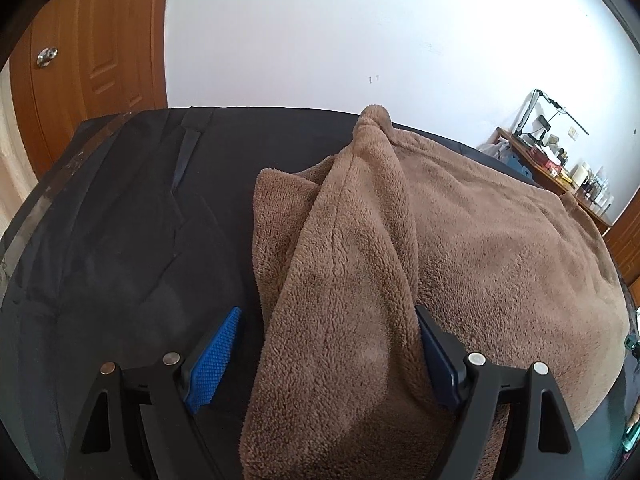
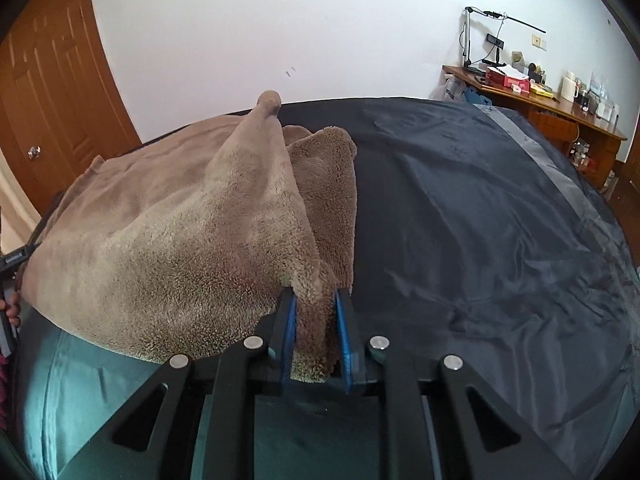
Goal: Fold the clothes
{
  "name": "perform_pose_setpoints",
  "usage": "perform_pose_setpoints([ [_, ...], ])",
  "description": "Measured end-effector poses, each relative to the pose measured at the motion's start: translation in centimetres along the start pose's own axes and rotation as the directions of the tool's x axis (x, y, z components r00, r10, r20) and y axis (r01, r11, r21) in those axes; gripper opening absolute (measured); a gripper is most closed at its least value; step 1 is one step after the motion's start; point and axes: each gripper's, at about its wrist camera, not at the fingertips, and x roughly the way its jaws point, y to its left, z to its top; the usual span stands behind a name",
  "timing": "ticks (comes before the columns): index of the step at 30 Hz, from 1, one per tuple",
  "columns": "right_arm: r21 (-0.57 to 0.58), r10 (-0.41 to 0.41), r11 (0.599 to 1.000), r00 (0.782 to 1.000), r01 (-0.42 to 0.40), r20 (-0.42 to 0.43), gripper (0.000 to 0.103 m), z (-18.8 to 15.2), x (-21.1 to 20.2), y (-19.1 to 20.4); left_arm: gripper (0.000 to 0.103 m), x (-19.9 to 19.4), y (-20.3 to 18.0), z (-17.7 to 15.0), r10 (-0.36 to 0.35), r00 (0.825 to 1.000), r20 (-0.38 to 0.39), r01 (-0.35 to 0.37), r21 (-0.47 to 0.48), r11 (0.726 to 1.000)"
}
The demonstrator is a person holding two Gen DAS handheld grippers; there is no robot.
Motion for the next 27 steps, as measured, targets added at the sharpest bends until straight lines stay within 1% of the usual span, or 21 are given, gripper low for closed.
perform_pose_setpoints([
  [1,0.002,-0.007,1.0,1.0,0.007,-0.002,0.026,0.1,0.1,0.1,0.086,0.0,0.0,0.0,0.001,1.0,-0.001,-0.001,0.003,1.0],
  [2,0.014,-0.01,1.0,1.0,0.01,-0.003,0.039,0.1,0.1,-0.1,0.087,0.0,0.0,0.0,0.003,1.0,-0.003,-0.003,0.007,1.0],
  [3,0.043,-0.011,0.999,1.0,0.011,-0.006,0.048,0.1,0.2,-0.4,0.087,0.0,0.0,0.0,0.005,1.0,-0.006,-0.005,0.01,1.0],
  [4,0.083,-0.001,0.997,1.0,0.001,-0.007,0.065,-0.1,0.1,-1.0,0.087,0.1,0.0,0.0,0.006,1.0,-0.01,-0.006,0.013,1.0],
  [5,0.126,0.021,0.992,1.0,-0.02,-0.002,0.072,-0.3,-0.1,-1.5,0.087,0.0,0.0,0.0,0.005,1.0,-0.017,-0.005,0.01,1.0],
  [7,0.203,0.088,0.975,0.996,-0.091,0.024,0.072,-0.9,-0.9,-2.4,0.087,-0.2,0.3,0.1,0.002,0.999,-0.034,-0.002,-0.009,1.0],
  [9,0.235,0.131,0.962,0.99,-0.138,0.045,0.072,-1.4,-1.7,-2.7,0.087,-0.8,0.5,0.1,0.0,0.999,-0.048,-0.002,-0.045,0.999],
  [12,0.247,0.151,0.956,0.987,-0.159,0.053,0.072,-1.9,-2.4,-2.5,0.087,-2.0,-0.2,-0.1,0.017,0.999,-0.032,-0.018,-0.04,0.999],
  [14,0.262,0.171,0.948,0.984,-0.18,0.057,0.072,-2.1,-2.4,-2.3,0.087,-2.9,-1.4,-0.2,0.01,1.0,-0.013,-0.01,-0.007,1.0],
  [17,0.289,0.189,0.937,0.981,-0.196,0.05,0.072,-1.7,-1.2,-2.0,0.087,-4.4,-3.5,-0.5,-0.001,1.0,0.021,0.0,0.057,0.998],
  [19,0.303,0.2,0.931,0.979,-0.205,0.046,0.072,-1.6,-0.4,-1.6,0.087,-5.4,-5.0,-0.8,-0.004,0.999,0.051,-0.002,0.114,0.993],
  [21,0.301,0.194,0.932,0.98,-0.201,0.053,0.072,-1.5,-0.1,-1.1,0.087,-6.0,-6.6,-0.9,-0.016,0.997,0.074,0.003,0.175,0.985],
  [24,0.3,0.187,0.934,0.981,-0.196,0.059,0.074,-1.2,0.3,-0.8,0.087,-5.9,-8.9,-0.9,-0.047,0.996,0.079,0.026,0.253,0.967],
  [27,0.306,0.187,0.931,0.98,-0.198,0.066,0.074,-0.9,0.6,-0.6,0.087,-4.7,-10.6,-1.2,-0.059,0.997,0.058,0.039,0.295,0.955],
])
